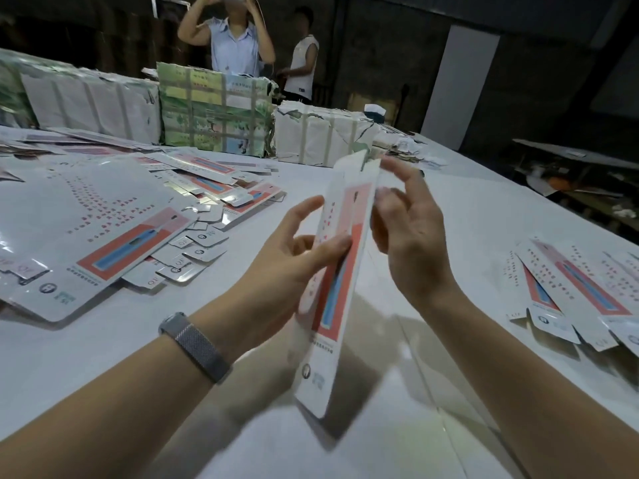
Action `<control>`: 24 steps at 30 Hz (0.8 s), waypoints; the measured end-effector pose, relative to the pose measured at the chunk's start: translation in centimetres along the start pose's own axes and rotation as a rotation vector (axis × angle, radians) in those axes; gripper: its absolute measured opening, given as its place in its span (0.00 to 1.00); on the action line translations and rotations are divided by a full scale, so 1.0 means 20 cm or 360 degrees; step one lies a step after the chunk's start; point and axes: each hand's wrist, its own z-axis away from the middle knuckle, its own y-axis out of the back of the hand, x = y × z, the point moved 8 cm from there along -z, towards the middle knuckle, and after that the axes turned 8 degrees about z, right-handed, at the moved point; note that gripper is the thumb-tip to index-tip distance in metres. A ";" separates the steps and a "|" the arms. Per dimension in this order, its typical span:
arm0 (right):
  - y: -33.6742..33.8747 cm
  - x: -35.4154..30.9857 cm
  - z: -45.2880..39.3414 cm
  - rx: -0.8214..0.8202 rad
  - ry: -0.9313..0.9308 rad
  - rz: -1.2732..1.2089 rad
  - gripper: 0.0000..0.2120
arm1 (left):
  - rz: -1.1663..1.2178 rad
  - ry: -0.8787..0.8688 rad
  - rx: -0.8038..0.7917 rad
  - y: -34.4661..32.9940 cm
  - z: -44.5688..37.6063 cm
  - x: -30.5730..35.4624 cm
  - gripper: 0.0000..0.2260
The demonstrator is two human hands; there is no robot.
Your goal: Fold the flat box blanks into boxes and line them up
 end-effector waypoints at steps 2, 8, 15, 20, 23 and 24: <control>0.01 -0.02 0.00 -0.0006 -0.0021 -0.0125 0.11 | -0.0124 -0.0074 0.0103 0.03 0.00 0.01 0.38; 0.03 -0.02 -0.01 0.0059 0.0152 0.0619 0.13 | -0.0363 -0.0295 0.0086 0.02 0.02 0.08 0.24; 0.01 -0.04 0.01 0.0094 0.0118 0.0769 0.13 | -0.0244 -0.0187 -0.0294 -0.08 0.04 0.08 0.29; -0.01 -0.03 0.01 -0.0026 -0.0096 0.0299 0.04 | -0.0073 -0.0033 -0.0435 -0.13 0.07 0.06 0.27; -0.01 0.01 0.00 -0.0128 -0.0328 0.0052 0.08 | -0.0057 0.0145 -0.0372 -0.14 0.06 0.04 0.22; -0.01 0.02 0.00 -0.0179 -0.0373 0.0004 0.09 | -0.0087 0.0196 -0.0386 -0.13 0.07 0.02 0.26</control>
